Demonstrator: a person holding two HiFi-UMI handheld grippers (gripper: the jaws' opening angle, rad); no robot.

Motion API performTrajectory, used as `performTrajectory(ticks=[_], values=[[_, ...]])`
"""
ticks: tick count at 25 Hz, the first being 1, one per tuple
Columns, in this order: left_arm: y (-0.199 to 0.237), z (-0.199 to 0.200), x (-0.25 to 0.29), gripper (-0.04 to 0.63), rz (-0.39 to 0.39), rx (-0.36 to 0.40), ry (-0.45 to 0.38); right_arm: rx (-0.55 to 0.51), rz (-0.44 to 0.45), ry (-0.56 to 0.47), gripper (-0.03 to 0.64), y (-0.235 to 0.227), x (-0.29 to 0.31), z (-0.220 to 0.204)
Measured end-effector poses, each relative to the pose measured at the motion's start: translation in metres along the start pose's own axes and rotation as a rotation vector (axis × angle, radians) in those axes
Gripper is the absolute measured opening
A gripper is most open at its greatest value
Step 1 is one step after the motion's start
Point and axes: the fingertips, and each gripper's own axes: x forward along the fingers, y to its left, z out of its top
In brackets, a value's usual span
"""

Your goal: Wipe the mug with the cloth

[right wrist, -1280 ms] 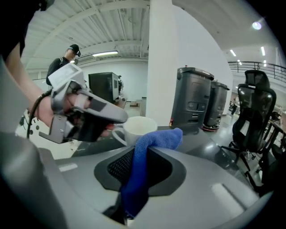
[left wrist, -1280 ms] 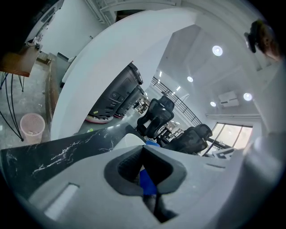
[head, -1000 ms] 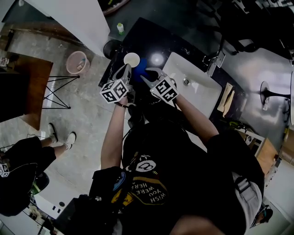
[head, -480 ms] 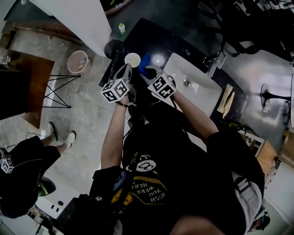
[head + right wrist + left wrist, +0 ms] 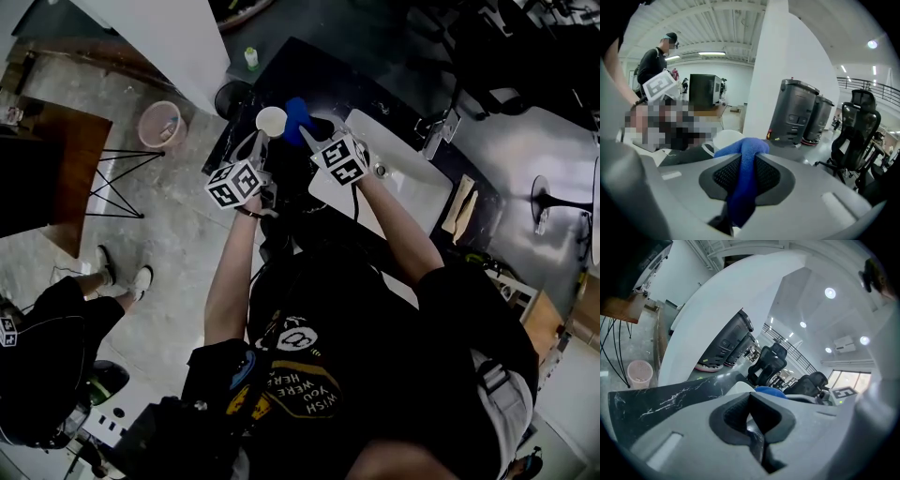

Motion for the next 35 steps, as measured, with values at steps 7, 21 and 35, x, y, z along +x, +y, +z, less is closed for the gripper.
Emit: performTrajectory(ticks=[7, 21, 35], values=[[-0.003, -0.001, 0.002, 0.003, -0.023, -0.03, -0.011, 0.024, 0.083, 0.074, 0.078, 0.039, 0.013, -0.027], [0.0, 0.006, 0.003, 0.003, 0.003, -0.043, -0.024, -0.086, 0.082, 0.015, 0.078, -0.008, 0.039, -0.002], [-0.005, 0.009, -0.012, 0.003, 0.029, 0.0, -0.052, 0.129, 0.125, -0.17, 0.078, 0.01, -0.012, -0.001]])
